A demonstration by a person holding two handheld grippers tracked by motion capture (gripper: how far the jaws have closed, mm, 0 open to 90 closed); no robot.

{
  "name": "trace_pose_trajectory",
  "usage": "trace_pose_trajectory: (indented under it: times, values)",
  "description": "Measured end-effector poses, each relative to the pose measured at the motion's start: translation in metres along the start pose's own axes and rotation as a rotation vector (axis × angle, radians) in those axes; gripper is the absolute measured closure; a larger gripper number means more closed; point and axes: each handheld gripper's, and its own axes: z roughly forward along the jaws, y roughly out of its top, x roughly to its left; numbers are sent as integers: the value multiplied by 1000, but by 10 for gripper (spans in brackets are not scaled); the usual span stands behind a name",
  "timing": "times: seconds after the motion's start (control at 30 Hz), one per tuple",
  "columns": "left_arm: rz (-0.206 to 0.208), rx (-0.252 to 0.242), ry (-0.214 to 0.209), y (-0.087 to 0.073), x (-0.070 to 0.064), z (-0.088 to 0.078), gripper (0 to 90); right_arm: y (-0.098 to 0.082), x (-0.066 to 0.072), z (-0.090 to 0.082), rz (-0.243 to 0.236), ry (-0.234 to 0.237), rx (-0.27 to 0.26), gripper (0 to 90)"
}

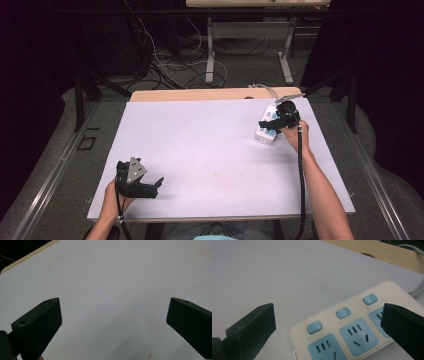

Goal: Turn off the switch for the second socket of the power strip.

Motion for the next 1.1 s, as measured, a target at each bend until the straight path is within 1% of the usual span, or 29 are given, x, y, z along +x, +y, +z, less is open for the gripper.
trace_pose_trajectory:
  times: [0.07, 0.13, 0.17, 0.2, 0.23, 0.3, 0.33, 0.37, 0.4, 0.43, 0.47, 0.5, 0.53, 0.57, 0.6, 0.63, 0.67, 0.7, 0.77, 0.8, 0.83, 0.87, 0.9, 0.93, 0.97, 1.0, 1.03, 1.07, 1.1]
  values:
    - [0, 0, 0, 0, 0, 0, 0, 0, -1, 0, 8, -6, -6, 0]
    - [0, 0, -1, 0, 0, 0, 0, 1, -3, 1, -8, -1, -17, 0]
    - [-1, 0, -1, 0, 0, 0, 0, 1, -3, 1, 17, 4, -7, 0]
    - [3, 11, -4, 0, 0, 0, 0, 2, -3, 1, 28, 5, -15, 0]
    - [0, -1, 1, 0, 0, 0, 0, 2, -5, 2, 18, 4, -25, 0]
    - [0, 1, -1, 0, 0, 0, 0, 3, -5, 3, 27, 2, -20, 0]
    - [0, 1, -1, 0, 0, 0, 0, 2, -6, 5, 26, 1, -17, 18]
    - [0, 1, -1, 0, 0, 0, 0, 2, -5, 6, 36, 4, -7, 43]
    - [0, 1, -1, 0, 0, 0, 0, 1, -7, 7, 14, -2, -19, 74]
    - [2, 13, -8, 0, 1, 0, 0, 1, -7, 7, 37, 1, -7, 108]
    - [0, 12, -5, 0, 0, 0, 0, 1, -7, 7, 34, -4, -8, 139]
    - [3, 14, -5, 0, 0, 0, 0, 1, -7, 7, 38, 3, -12, 160]
    - [3, 14, -7, 0, 0, 0, 0, 0, -8, 8, 39, 5, -12, 165]
    - [2, 1, -1, 0, 0, 0, 0, 0, -8, 7, 36, -6, -15, 189]
    - [3, 4, -1, 0, 0, 0, 0, 0, -8, 8, 42, -3, -17, 224]
    - [1, 3, -1, 0, 0, 0, 0, -1, -9, 8, 42, -9, -21, 271]
    - [1, 3, -1, 0, 0, 0, 0, -1, -9, 8, 42, -9, -21, 271]
    - [1, 3, -1, 0, 0, 0, 0, -1, -9, 8, 52, -9, -16, 298]
    - [1, 4, -1, 0, 0, 0, 0, -2, -10, 8, 51, -12, -21, 371]
    - [0, 3, -2, 0, 0, 0, 0, -2, -10, 8, 65, -16, -17, 423]
    - [1, 4, -3, 0, 0, 0, 0, -2, -12, 8, 54, -19, -29, 458]
    - [2, 6, -3, 0, 0, 0, 0, -3, -11, 8, 76, -21, -20, 496]
    - [0, 5, -3, 0, 0, 0, 0, -3, -11, 8, 88, -22, -23, 543]
    - [0, 4, -2, 0, 0, 0, 0, -4, -12, 9, 81, -26, -38, 572]
    - [1, 5, -2, 0, 0, 0, 0, -4, -12, 9, 91, -29, -35, 598]
    - [0, 5, -2, 0, 0, 0, 0, -4, -12, 9, 111, -28, -30, 644]
    - [1, 5, -2, 0, 0, 0, 0, -4, -12, 9, 100, -33, -36, 676]
    - [8, 15, -4, 0, 1, -1, 0, -5, -12, 10, 102, -37, -36, 710]
    - [1, 6, -3, 0, 1, 0, 0, -5, -12, 10, 102, -39, -38, 749]
